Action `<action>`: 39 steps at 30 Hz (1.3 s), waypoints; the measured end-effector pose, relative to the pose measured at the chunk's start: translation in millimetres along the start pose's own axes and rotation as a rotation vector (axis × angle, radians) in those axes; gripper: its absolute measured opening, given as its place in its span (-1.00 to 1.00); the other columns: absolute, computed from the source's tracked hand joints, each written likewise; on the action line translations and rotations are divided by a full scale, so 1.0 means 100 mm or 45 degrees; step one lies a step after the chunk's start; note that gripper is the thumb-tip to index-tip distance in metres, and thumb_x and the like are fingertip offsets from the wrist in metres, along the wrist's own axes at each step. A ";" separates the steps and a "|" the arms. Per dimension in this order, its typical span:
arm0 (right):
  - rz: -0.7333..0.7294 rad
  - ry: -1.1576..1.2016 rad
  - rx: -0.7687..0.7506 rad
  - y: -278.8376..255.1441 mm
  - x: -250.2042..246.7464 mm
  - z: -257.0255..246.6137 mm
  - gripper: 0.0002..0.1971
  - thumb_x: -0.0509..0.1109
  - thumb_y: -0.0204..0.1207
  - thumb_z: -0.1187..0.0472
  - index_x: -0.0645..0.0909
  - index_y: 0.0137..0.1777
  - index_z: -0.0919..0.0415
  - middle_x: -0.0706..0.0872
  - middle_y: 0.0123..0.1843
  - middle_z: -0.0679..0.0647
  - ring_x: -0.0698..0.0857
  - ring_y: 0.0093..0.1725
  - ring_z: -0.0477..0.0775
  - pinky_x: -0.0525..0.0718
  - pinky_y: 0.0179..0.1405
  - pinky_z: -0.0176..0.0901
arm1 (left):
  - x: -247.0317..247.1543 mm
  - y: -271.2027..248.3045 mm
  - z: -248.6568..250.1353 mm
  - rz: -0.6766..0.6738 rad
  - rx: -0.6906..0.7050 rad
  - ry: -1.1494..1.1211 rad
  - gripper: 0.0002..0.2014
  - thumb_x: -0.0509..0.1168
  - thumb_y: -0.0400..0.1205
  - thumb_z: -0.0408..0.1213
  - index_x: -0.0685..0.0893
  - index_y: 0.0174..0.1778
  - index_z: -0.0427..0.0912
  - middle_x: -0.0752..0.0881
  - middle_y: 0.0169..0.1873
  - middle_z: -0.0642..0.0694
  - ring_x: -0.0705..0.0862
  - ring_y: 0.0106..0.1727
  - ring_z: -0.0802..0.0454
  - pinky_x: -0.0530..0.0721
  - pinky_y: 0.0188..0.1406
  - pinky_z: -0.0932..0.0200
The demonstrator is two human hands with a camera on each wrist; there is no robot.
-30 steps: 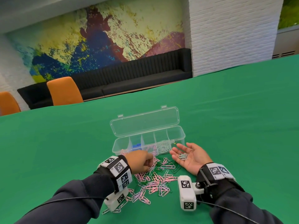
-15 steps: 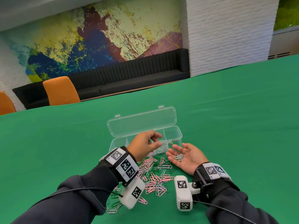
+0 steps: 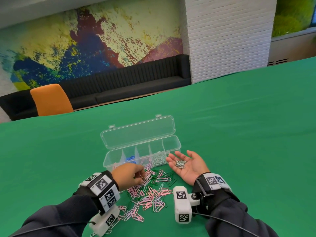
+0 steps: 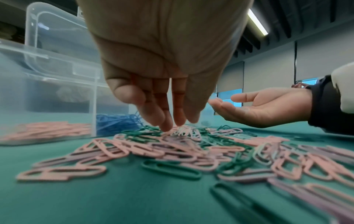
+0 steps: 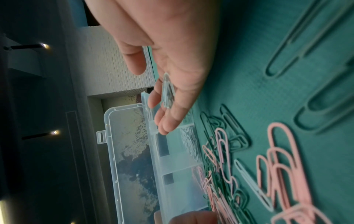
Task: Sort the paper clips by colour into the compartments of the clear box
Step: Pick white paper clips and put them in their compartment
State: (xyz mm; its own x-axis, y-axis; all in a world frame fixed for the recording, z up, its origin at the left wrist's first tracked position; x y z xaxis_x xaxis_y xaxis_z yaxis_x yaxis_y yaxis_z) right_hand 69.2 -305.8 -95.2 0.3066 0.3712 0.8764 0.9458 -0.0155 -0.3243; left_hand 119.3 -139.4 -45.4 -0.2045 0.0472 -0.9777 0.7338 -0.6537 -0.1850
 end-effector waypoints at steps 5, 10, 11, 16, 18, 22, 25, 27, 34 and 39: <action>0.058 -0.095 -0.007 0.01 -0.04 0.01 -0.63 0.03 0.70 0.10 0.55 -0.05 0.36 0.67 -0.07 0.33 0.68 -0.07 0.27 0.76 -0.38 -0.01 | -0.04 0.09 0.02 0.001 0.029 0.074 -0.85 0.26 0.65 -0.23 0.63 0.11 -0.02 0.63 -0.12 0.10 0.58 -0.13 0.20 0.46 -0.19 0.49; 0.058 -0.105 -0.006 0.01 -0.04 0.02 -0.65 0.03 0.69 0.12 0.55 -0.05 0.36 0.67 -0.09 0.32 0.68 -0.09 0.27 0.76 -0.38 -0.02 | 0.01 0.20 0.12 -0.058 0.054 0.115 -0.86 0.31 0.61 -0.22 0.62 0.06 -0.11 0.63 -0.13 0.03 0.58 -0.12 0.11 0.61 -0.03 0.29; 0.057 -0.107 -0.006 0.02 -0.05 0.02 -0.65 0.04 0.69 0.12 0.56 -0.05 0.36 0.67 -0.09 0.32 0.69 -0.10 0.27 0.76 -0.38 -0.02 | 0.04 0.20 0.14 -0.083 0.061 0.127 -0.89 0.31 0.61 -0.22 0.62 0.00 -0.12 0.61 -0.16 0.03 0.57 -0.13 0.11 0.59 -0.10 0.31; 0.059 -0.126 -0.012 0.02 -0.05 0.02 -0.66 0.03 0.69 0.13 0.56 -0.04 0.35 0.68 -0.09 0.31 0.69 -0.09 0.26 0.75 -0.34 -0.04 | 0.11 0.13 0.10 -0.169 0.085 0.078 -0.80 0.20 0.63 -0.34 0.47 -0.32 -0.03 0.54 -0.34 0.08 0.52 -0.29 0.22 0.48 -0.35 0.49; 0.059 -0.129 -0.012 0.01 -0.04 0.02 -0.66 0.03 0.69 0.13 0.56 -0.06 0.35 0.67 -0.10 0.31 0.68 -0.09 0.26 0.75 -0.34 -0.03 | 0.06 0.10 0.05 -0.129 0.074 0.035 -0.84 0.20 0.62 -0.35 0.50 -0.27 -0.06 0.55 -0.33 0.08 0.50 -0.34 0.30 0.49 -0.38 0.49; 0.066 -0.147 -0.013 -0.01 -0.03 0.02 -0.66 0.03 0.69 0.14 0.56 -0.07 0.35 0.67 -0.11 0.30 0.68 -0.11 0.25 0.75 -0.33 -0.05 | 0.01 0.04 0.03 -0.196 0.108 0.005 -0.92 0.27 0.62 -0.30 0.65 -0.16 -0.13 0.63 -0.27 0.06 0.53 -0.33 0.28 0.48 -0.37 0.54; 0.071 -0.164 -0.021 -0.02 -0.03 0.01 -0.66 0.03 0.69 0.15 0.56 -0.07 0.34 0.67 -0.11 0.30 0.69 -0.11 0.24 0.74 -0.29 -0.06 | -0.04 0.07 0.07 -0.175 0.092 0.038 -0.86 0.27 0.64 -0.26 0.70 -0.03 -0.20 0.69 -0.19 0.00 0.57 -0.26 0.21 0.53 -0.25 0.48; 0.075 -0.169 -0.023 -0.02 -0.03 0.01 -0.66 0.02 0.69 0.15 0.55 -0.06 0.34 0.67 -0.10 0.30 0.69 -0.11 0.25 0.74 -0.28 -0.05 | -0.07 0.13 0.12 -0.076 0.071 0.078 -0.86 0.24 0.64 -0.26 0.66 0.03 -0.18 0.68 -0.12 -0.02 0.58 -0.16 0.16 0.57 -0.10 0.37; 0.077 -0.169 -0.028 -0.03 -0.03 0.00 -0.67 0.03 0.69 0.15 0.55 -0.06 0.34 0.68 -0.12 0.29 0.69 -0.12 0.24 0.73 -0.26 -0.05 | 0.09 0.30 0.24 -0.113 -0.074 0.302 -0.96 0.21 0.60 -0.34 0.52 -0.16 -0.16 0.56 -0.22 -0.13 0.51 -0.18 -0.07 0.60 -0.05 0.07; 0.082 -0.147 -0.020 -0.01 -0.03 0.01 -0.67 0.03 0.69 0.16 0.56 -0.09 0.35 0.67 -0.13 0.30 0.68 -0.12 0.25 0.75 -0.38 -0.06 | 0.04 0.31 0.20 -0.114 -0.084 0.206 -0.82 0.13 0.62 -0.38 0.51 -0.29 -0.13 0.55 -0.27 -0.10 0.52 -0.21 -0.01 0.59 -0.12 0.21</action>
State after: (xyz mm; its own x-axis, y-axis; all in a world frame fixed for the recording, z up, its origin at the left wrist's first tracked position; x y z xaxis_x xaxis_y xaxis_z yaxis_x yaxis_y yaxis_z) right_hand 67.0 -306.0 -97.6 0.3530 0.4735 0.8070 0.9265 -0.0565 -0.3721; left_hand 128.0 -174.6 -53.0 -0.1678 0.2275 -0.9592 0.7595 -0.5905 -0.2729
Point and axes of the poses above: each hand's wrist, its own y-axis towards the middle knuckle, its own x-axis out of the palm, z = x × y, the point moved 7 cm from there along y, towards the middle knuckle
